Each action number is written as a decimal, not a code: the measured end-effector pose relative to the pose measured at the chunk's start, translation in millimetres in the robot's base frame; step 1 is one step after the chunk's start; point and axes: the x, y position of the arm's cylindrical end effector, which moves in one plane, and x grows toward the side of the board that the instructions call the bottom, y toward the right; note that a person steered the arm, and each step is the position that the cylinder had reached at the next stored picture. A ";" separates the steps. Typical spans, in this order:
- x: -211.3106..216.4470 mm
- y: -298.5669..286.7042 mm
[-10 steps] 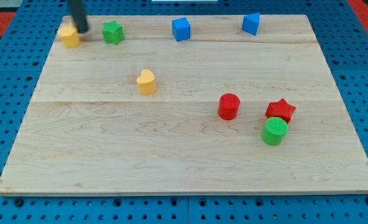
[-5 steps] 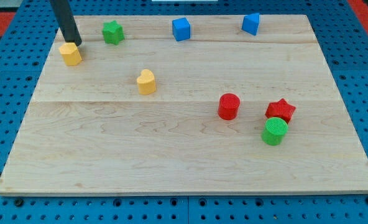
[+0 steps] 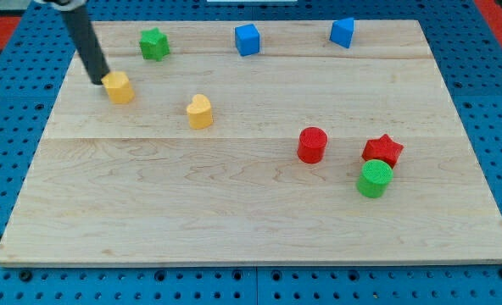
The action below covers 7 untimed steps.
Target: Push the yellow hexagon close to the yellow heart
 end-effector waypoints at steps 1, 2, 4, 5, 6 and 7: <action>25.3 34.2; 40.2 70.6; 51.9 119.7; 46.1 119.2; 17.9 150.8; 5.7 238.9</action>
